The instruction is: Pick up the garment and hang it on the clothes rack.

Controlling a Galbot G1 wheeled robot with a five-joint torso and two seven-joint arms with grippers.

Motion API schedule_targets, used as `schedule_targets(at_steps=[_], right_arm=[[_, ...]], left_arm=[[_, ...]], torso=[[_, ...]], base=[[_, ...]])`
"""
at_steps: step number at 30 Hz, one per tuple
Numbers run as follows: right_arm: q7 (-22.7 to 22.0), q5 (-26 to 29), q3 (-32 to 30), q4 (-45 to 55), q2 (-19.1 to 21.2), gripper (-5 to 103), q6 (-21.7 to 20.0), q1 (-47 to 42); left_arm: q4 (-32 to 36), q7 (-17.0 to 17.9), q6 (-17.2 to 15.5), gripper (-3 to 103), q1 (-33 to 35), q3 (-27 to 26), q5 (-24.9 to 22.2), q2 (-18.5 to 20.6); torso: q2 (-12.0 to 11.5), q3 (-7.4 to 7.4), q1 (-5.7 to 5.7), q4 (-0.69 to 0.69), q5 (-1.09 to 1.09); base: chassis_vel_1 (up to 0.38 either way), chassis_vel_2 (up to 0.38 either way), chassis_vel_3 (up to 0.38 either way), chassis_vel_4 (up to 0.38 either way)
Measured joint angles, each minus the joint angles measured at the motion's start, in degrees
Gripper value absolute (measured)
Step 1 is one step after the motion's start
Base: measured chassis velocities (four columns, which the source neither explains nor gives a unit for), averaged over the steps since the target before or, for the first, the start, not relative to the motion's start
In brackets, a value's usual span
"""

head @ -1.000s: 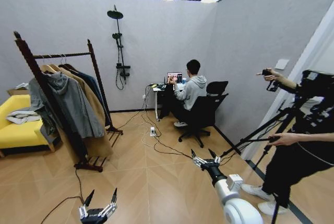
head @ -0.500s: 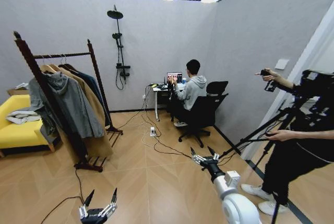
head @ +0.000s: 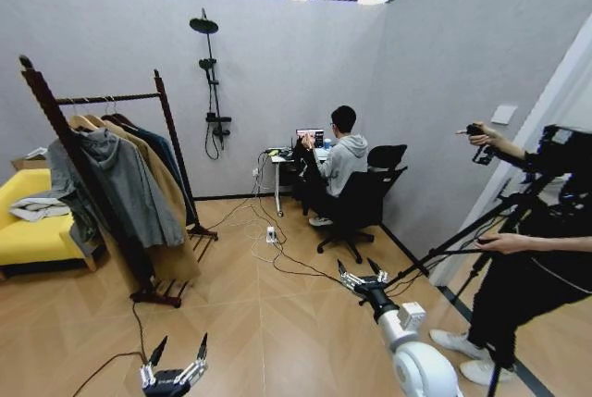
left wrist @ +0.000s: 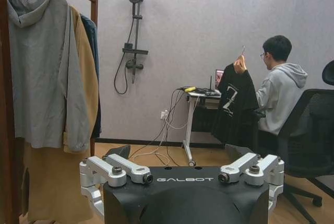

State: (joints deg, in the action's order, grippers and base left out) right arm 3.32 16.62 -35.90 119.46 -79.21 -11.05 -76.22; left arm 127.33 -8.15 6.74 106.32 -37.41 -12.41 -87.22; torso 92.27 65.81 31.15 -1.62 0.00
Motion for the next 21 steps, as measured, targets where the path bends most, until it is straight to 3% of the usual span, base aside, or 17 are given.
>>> schedule_targets(at_steps=[21], right_arm=[[2.8,-2.6,0.2,-0.9,-0.6,100,0.9,0.9]], left_arm=[[0.0,0.0,0.0,100,0.0,0.0,0.0,0.0]], torso=[[0.0,0.0,0.0,0.0,0.0]], base=[[-0.082,0.08,0.092,-0.073]])
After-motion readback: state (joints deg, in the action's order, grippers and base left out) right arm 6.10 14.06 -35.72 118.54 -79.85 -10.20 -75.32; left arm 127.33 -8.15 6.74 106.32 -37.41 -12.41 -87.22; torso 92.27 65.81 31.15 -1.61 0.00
